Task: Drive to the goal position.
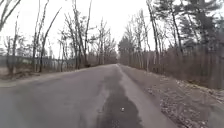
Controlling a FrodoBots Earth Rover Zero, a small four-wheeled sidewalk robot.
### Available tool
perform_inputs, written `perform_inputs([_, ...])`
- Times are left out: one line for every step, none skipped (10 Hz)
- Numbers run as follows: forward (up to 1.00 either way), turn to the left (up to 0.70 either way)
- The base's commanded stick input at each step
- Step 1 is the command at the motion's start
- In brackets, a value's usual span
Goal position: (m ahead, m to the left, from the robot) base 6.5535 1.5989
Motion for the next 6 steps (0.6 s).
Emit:
perform_inputs([0.85, 0.0])
perform_inputs([0.85, 0.0])
perform_inputs([0.85, 0.0])
perform_inputs([0.85, 0.0])
perform_inputs([0.85, 0.0])
perform_inputs([0.85, 0.0])
